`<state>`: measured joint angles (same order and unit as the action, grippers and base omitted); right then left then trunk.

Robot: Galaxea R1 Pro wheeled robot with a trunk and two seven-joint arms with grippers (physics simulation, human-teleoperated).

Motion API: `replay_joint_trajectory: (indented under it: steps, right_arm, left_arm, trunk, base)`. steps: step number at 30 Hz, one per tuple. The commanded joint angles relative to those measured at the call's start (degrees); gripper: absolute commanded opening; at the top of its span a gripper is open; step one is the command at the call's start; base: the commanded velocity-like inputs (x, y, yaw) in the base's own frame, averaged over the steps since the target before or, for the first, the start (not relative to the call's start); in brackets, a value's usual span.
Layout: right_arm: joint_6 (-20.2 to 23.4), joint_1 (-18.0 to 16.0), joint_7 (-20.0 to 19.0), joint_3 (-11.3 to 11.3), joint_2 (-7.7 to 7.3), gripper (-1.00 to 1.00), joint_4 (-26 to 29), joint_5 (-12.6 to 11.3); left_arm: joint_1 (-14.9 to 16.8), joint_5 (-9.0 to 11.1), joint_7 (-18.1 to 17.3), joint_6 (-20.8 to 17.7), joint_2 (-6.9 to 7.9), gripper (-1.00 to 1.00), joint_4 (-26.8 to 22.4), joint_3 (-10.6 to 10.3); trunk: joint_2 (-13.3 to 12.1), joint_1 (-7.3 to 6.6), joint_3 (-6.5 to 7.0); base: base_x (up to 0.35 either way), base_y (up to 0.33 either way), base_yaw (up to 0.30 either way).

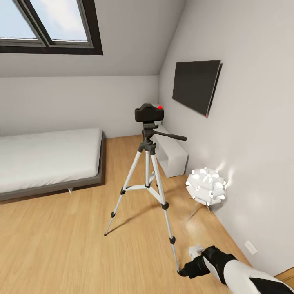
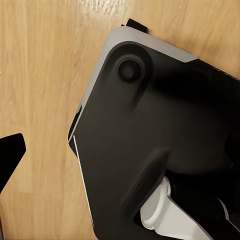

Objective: Attach the digital camera to the camera tripod in the bedroom.

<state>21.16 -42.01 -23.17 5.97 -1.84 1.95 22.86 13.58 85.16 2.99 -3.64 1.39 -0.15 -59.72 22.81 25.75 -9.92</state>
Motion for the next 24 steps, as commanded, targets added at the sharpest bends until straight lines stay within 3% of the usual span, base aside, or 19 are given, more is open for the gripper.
replay_joint_trajectory:
  steps: [1,11,13,16,17,24]
  right_arm:
    - [0.2,0.1,-0.1,0.5,-0.22,1.0,-0.7,0.5]
    - [-0.6,6.8,0.4,0.6,-2.11,1.0,-3.6,0.4]
    - [-1.4,9.6,0.4,0.6,-3.22,1.0,-3.7,0.4]
    - [-3.4,12.5,0.5,0.6,-4.06,1.0,-3.8,0.4]
    - [-6.8,14.9,1.0,0.7,-5.04,1.0,-3.8,0.3]
    - [-11.2,15.9,2.4,0.8,-5.89,1.0,-3.9,0.1]
  left_arm:
    - [0.0,0.4,0.2,-0.2,0.01,1.0,0.0,-0.5]
    - [0.0,0.4,0.2,-0.2,0.01,1.0,0.0,-0.5]
    - [0.0,0.4,0.2,-0.2,0.01,1.0,0.0,-0.5]
    - [0.0,0.4,0.3,-0.2,0.01,1.0,0.0,-0.5]
    - [0.0,0.5,0.3,-0.2,0.01,1.0,0.0,-0.5]
    - [0.0,1.4,0.3,-0.2,0.06,1.0,0.0,-0.5]
  trunk:
    - [0.1,0.03,-0.11]
    - [0.1,0.03,-0.11]
    - [0.1,0.03,-0.11]
    - [0.1,0.03,-0.11]
    - [0.1,0.03,-0.11]
    - [0.1,0.03,-0.11]
  base:
    - [0.0,0.0,0.0]
    - [0.0,0.0,0.0]
    - [0.0,0.0,0.0]
    - [0.0,0.0,0.0]
    - [0.0,0.0,0.0]
    - [0.0,0.0,0.0]
